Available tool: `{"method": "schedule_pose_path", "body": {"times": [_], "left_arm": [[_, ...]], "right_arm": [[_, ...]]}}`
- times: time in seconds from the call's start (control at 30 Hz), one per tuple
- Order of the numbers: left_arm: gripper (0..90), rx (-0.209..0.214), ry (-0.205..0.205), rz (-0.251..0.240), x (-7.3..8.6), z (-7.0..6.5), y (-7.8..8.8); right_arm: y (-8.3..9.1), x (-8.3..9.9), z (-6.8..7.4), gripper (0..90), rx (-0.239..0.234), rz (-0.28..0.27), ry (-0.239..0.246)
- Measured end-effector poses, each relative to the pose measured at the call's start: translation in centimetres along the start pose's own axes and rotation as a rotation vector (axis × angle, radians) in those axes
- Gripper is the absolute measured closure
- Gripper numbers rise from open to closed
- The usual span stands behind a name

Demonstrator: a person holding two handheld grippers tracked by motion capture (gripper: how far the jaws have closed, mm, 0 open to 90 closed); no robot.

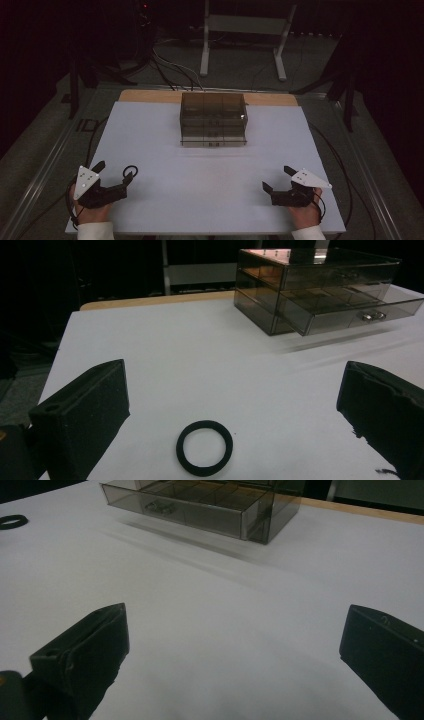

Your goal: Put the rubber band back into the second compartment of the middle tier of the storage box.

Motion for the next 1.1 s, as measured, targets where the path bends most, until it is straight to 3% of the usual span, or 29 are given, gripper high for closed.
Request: {"method": "schedule_pose_path", "body": {"times": [0.47,0.57,0.7,0.87,1.1], "left_arm": [[0.9,-0.006,0.016,0.031,-0.7,0.2,0.1],[0.9,-0.022,0.0,0.039,-1.0,0.4,0.1],[0.9,0.008,-0.022,0.027,-1.2,0.4,-0.2],[0.9,0.013,0.018,0.06,-1.2,1.0,-0.5],[0.9,-0.006,0.014,0.114,-0.8,1.7,-1.2]], "right_arm": [[0.3,-0.1,-0.2,0.3,0.019,-0.02,-0.01],[0.4,-0.2,-0.3,0.3,0.02,-0.024,-0.016],[0.4,-0.2,-0.3,0.3,0.023,-0.026,-0.016],[0.4,-0.3,-0.4,0.3,0.03,-0.033,-0.019],[0.6,-0.2,-0.5,0.3,0.035,-0.038,-0.024]]}}
Point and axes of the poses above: each handheld gripper's, and its own axes: y roughly backward along the jaws, x roughly out of its underside, z roughly to its left, the point moved 8 cm from there along -y, roughly forward along the jaws, and after that the axes turned 7 degrees about y, right-handed, at the moved point
